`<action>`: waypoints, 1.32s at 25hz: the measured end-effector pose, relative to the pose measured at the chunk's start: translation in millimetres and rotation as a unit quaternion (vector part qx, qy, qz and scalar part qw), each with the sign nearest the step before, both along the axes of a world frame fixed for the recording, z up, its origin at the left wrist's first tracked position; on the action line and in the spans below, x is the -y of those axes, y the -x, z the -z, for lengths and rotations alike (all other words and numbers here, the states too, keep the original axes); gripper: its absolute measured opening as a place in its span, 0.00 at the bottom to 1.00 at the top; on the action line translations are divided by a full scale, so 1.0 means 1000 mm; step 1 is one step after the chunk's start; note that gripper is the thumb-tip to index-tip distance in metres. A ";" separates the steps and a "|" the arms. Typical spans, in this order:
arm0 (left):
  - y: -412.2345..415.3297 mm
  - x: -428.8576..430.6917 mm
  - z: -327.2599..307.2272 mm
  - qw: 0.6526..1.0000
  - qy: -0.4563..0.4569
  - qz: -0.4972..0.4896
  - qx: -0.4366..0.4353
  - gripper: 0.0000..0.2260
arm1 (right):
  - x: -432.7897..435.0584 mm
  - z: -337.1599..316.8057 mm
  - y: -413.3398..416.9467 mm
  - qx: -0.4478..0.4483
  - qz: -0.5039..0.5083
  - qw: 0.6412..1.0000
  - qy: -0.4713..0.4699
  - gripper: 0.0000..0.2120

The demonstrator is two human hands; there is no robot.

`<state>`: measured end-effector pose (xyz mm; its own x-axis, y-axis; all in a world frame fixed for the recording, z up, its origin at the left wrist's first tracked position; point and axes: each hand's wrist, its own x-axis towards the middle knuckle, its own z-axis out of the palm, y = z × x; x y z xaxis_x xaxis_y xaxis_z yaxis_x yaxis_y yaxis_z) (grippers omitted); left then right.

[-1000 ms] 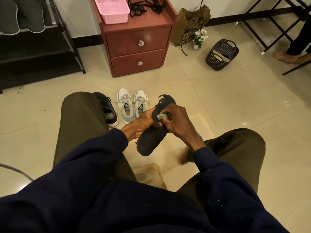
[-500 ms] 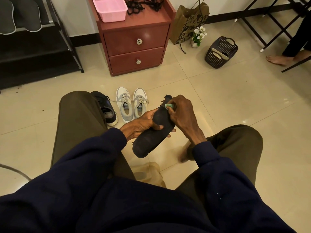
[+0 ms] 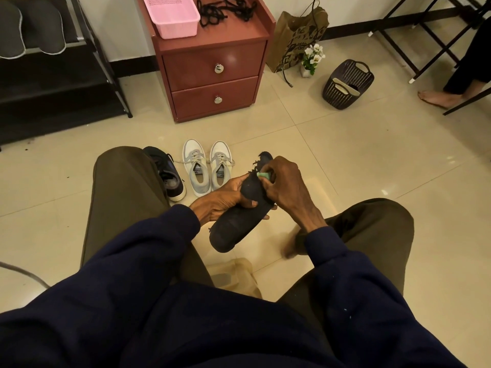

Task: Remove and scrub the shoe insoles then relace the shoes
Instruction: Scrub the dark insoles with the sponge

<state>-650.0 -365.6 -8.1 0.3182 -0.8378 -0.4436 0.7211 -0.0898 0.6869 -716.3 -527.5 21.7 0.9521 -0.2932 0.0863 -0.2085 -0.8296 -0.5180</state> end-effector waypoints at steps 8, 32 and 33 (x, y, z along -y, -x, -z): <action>-0.001 -0.001 0.002 1.000 0.019 0.005 -0.016 0.35 | 0.016 0.007 0.001 0.010 0.083 0.996 0.013 0.02; -0.009 -0.003 -0.003 0.999 0.010 -0.020 -0.030 0.34 | 0.023 0.000 0.005 -0.005 0.014 0.997 -0.076 0.05; -0.011 -0.004 -0.001 0.998 0.001 -0.047 -0.034 0.33 | 0.019 -0.002 0.007 -0.030 -0.013 0.996 -0.083 0.05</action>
<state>-639.1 -362.1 -6.7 0.3645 -0.8066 -0.4653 0.7707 -0.0191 0.6369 -723.2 -546.3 23.9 0.9617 -0.2736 -0.0181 -0.2223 -0.7395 -0.6354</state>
